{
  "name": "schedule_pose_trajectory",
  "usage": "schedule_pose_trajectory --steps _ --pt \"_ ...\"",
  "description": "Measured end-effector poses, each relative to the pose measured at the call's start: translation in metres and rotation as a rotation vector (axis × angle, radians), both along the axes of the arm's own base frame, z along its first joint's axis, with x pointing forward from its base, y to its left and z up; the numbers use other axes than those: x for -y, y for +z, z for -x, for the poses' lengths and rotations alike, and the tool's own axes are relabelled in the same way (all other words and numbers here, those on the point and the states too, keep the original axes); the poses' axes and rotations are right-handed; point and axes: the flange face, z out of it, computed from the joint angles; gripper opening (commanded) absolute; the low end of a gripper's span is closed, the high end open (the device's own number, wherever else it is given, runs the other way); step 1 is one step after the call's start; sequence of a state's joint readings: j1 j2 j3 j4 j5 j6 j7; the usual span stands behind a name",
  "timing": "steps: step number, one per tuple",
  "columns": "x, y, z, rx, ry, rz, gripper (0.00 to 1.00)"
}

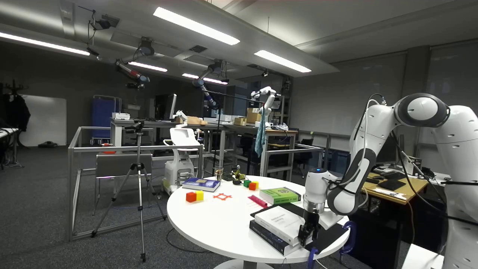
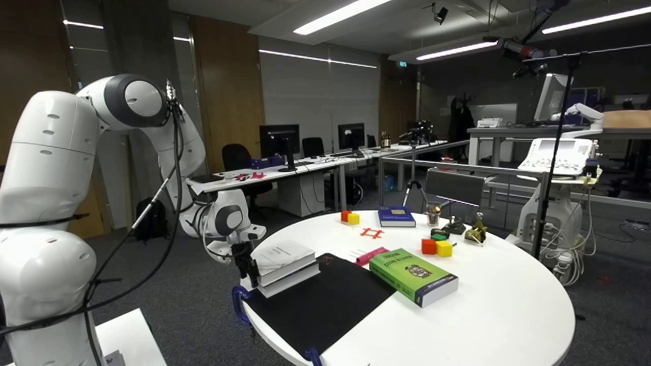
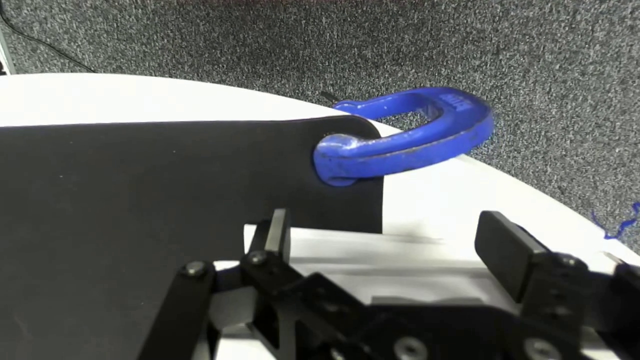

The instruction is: Push the white book backwards slightly

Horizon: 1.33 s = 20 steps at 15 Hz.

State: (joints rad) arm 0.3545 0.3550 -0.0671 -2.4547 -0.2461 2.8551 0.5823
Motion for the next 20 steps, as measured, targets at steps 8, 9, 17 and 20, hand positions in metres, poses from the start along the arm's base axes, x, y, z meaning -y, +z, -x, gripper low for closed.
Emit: schedule_pose_trajectory --steps 8,9,17,20 --pt "-0.0003 0.0018 -0.003 0.006 -0.055 -0.013 1.0" --pt "-0.0004 0.0018 -0.0031 0.006 -0.064 -0.014 1.0" --pt "-0.0031 0.0021 -0.0026 0.011 -0.122 -0.02 1.0" --pt "-0.0045 0.0025 -0.0028 0.013 -0.14 -0.022 1.0"
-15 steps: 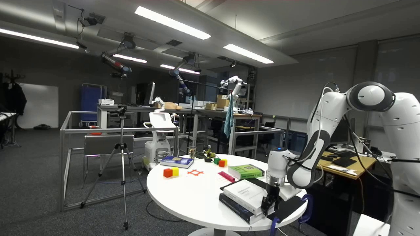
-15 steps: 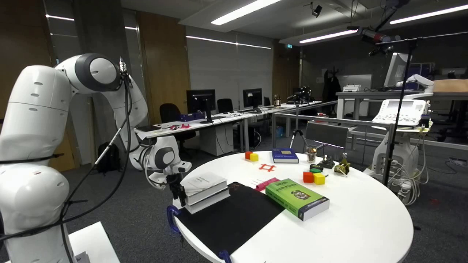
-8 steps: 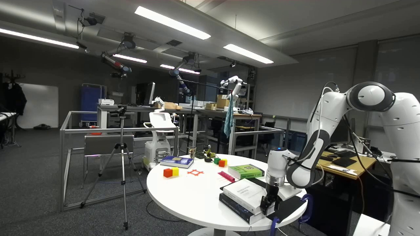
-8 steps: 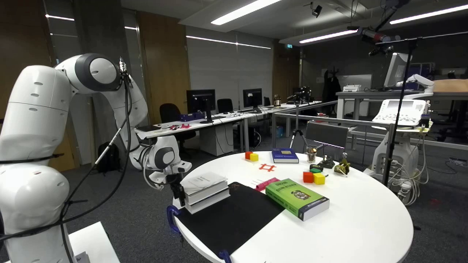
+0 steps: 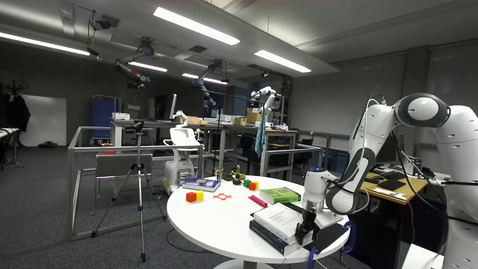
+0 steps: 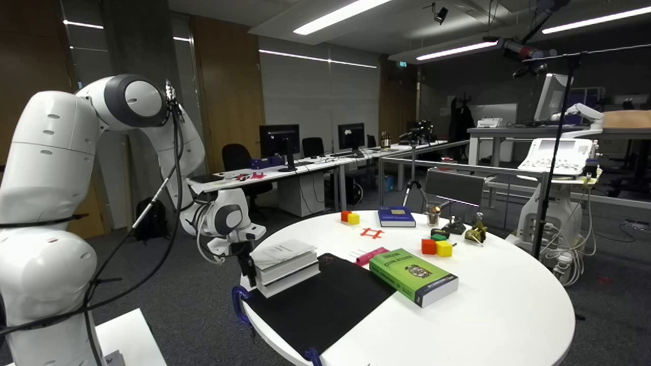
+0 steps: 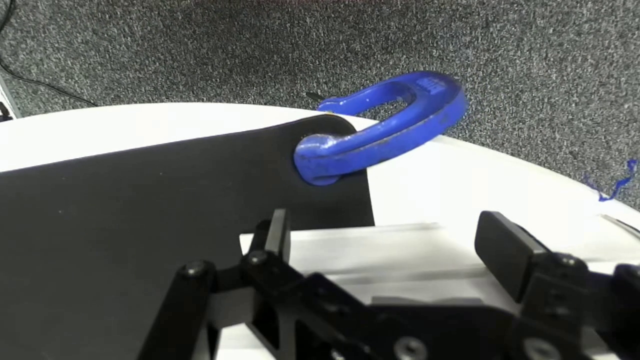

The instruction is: Push the white book backwards slightly

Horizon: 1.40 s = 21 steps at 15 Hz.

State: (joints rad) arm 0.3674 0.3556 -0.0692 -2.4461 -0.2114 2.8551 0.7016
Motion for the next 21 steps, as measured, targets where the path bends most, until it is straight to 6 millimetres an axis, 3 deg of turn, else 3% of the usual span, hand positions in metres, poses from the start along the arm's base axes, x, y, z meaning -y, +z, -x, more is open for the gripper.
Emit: schedule_pose_trajectory --steps 21 --pt "-0.0016 0.004 -0.0056 0.012 0.017 -0.002 1.0"
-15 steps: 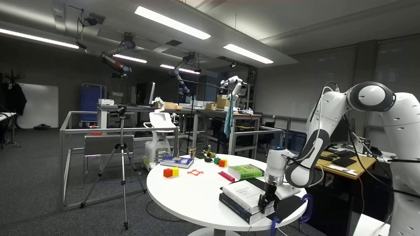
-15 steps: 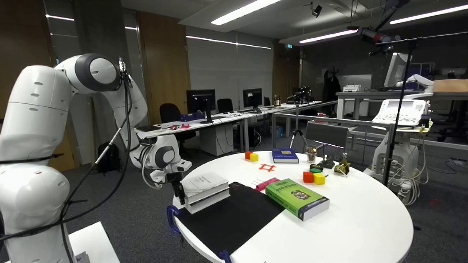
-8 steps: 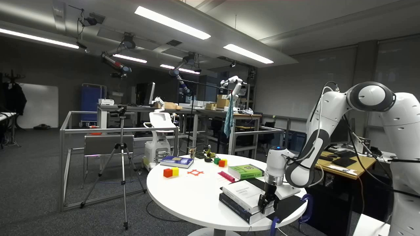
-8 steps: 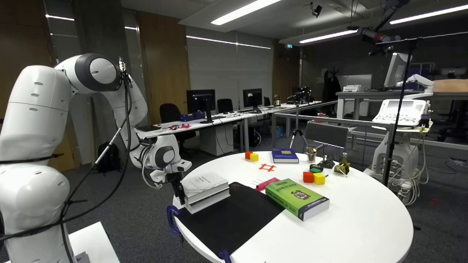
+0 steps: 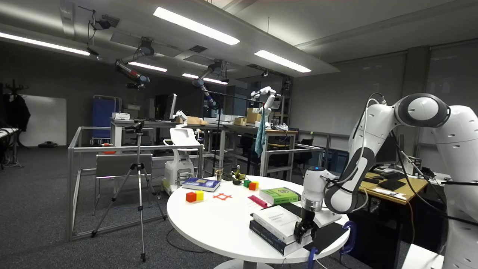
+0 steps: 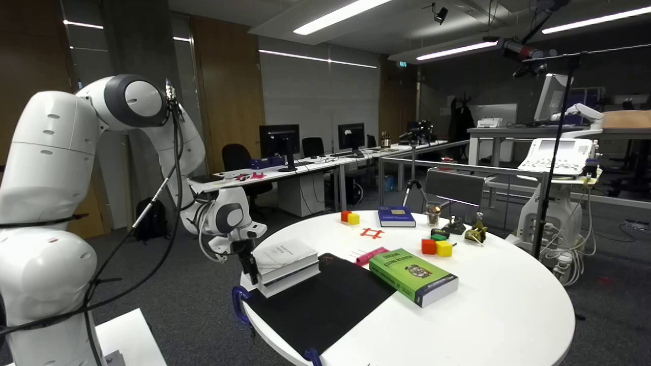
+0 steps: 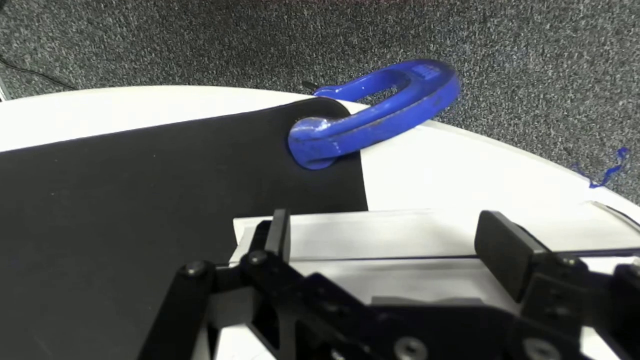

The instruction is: Push the white book backwards slightly

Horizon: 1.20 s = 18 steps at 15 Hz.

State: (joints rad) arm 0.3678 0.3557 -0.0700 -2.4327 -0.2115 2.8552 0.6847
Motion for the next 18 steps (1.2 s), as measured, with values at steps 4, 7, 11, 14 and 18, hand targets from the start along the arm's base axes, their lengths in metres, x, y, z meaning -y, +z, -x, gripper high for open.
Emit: schedule_pose_trajectory --steps 4,7,11,14,18 --pt "0.0005 0.0004 -0.001 0.0 0.028 0.003 1.0" --pt "0.0016 0.0005 -0.0015 -0.001 0.046 0.006 1.0" --pt "0.0037 0.0001 -0.0021 -0.002 0.065 0.009 1.0" --pt "0.0042 -0.0001 -0.0021 -0.004 0.068 0.011 1.0" --pt "0.0047 -0.0004 -0.002 -0.007 0.076 0.013 1.0"
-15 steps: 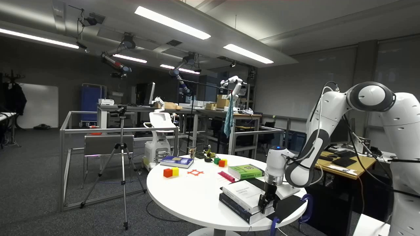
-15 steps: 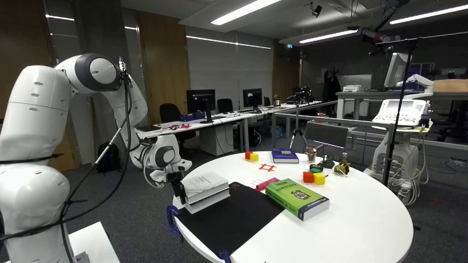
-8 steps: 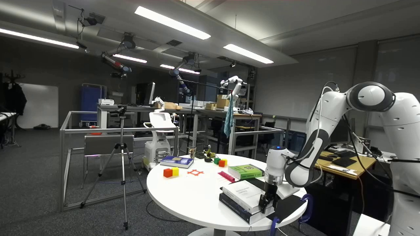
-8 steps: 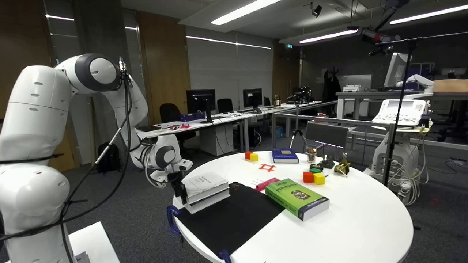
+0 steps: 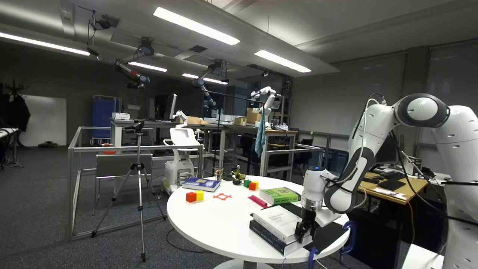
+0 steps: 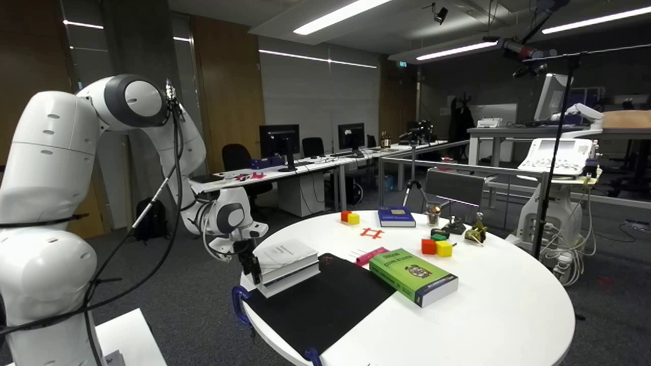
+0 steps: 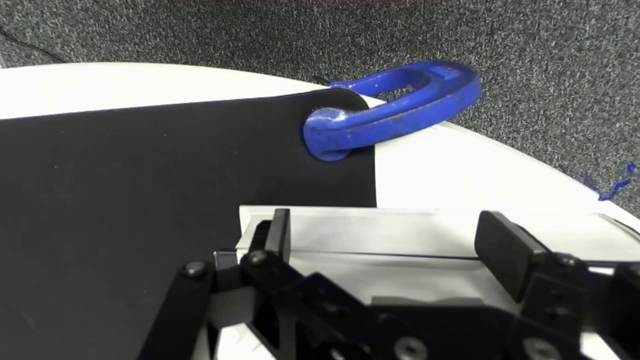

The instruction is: Push the white book backwards slightly

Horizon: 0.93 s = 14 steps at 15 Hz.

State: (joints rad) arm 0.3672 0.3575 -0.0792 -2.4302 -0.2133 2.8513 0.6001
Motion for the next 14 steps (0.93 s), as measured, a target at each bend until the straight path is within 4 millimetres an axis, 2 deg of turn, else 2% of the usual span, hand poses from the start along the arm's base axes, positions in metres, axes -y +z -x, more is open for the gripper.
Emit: schedule_pose_trajectory --steps 14 --pt "0.0046 -0.0015 0.0003 -0.016 0.029 0.015 1.0"
